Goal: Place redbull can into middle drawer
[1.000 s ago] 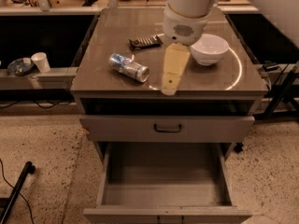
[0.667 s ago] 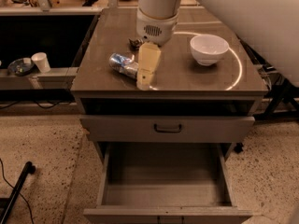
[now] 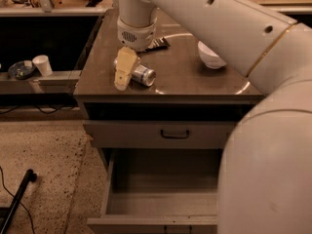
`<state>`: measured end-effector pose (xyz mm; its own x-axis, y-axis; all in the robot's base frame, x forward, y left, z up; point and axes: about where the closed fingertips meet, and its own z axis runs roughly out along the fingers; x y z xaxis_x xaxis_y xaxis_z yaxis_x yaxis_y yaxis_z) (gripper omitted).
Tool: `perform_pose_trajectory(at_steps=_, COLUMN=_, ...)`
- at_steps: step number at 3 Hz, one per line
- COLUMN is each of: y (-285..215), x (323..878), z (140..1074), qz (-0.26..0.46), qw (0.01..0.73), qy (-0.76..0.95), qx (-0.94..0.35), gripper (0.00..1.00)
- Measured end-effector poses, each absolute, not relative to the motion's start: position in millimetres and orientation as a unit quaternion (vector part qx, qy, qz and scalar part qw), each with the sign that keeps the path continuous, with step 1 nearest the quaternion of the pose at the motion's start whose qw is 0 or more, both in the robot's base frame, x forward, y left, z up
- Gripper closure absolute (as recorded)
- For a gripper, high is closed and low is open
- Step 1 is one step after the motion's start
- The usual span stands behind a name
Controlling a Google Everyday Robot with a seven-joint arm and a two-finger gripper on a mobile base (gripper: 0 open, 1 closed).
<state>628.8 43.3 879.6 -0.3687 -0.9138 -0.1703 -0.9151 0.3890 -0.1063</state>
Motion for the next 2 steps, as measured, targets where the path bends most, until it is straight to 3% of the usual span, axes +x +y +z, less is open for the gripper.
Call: perform_pose_trajectory(at_steps=2, y=63.8, x=662.5, z=845.5, qz=0.008, qw=0.087, qy=0.857, qx=-0.508, gripper=0.00)
